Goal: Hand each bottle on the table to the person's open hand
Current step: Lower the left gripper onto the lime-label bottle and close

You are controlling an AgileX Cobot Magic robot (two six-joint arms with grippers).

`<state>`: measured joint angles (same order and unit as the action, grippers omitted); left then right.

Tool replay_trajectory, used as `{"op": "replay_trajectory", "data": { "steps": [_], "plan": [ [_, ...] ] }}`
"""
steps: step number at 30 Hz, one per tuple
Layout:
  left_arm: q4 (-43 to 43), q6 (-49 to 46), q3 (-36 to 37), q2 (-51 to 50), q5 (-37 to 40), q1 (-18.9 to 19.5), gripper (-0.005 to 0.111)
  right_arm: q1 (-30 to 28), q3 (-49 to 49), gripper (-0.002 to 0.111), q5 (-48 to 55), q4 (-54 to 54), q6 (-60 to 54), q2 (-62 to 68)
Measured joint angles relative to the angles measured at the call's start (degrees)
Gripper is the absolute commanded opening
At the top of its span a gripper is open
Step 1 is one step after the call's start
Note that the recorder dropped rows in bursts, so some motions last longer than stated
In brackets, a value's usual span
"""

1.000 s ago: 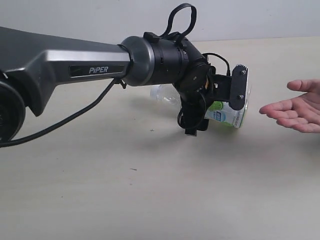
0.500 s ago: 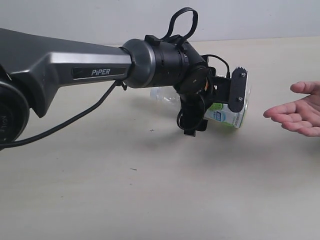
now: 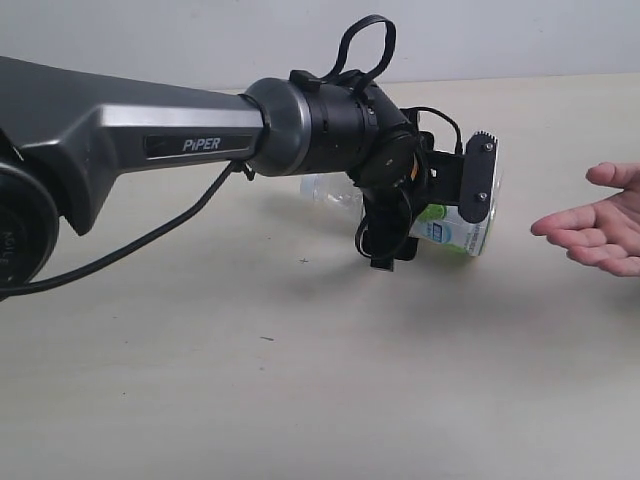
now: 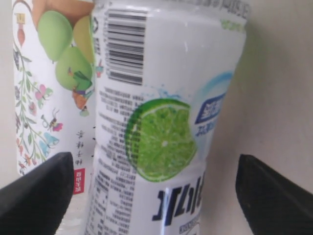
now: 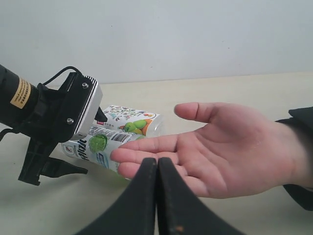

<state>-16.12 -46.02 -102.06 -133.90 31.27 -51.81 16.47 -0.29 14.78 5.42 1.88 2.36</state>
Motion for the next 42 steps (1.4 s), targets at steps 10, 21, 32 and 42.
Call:
{"op": "replay_trajectory", "data": {
  "steps": [10, 21, 32, 42],
  "plan": [
    [0.0, 0.0, 0.0, -0.1, -0.37, 0.0, 0.085, 0.0, 0.0, 0.0, 0.0, 0.0, 0.0, 0.0],
    [-0.15, 1.86, 0.0, -1.44, -1.55, 0.0, 0.048, 0.0, 0.0, 0.0, 0.0, 0.0, 0.0, 0.0],
    [-0.44, 2.51, -0.12, -1.42, 2.18, -0.11, 0.0, 0.0, 0.0, 0.0, 0.0, 0.0, 0.0, 0.0],
    [-0.57, 6.69, -0.36, 1.32, 15.44, -2.12, 0.0, 0.0, 0.0, 0.0, 0.0, 0.0, 0.0, 0.0]
  ]
}}
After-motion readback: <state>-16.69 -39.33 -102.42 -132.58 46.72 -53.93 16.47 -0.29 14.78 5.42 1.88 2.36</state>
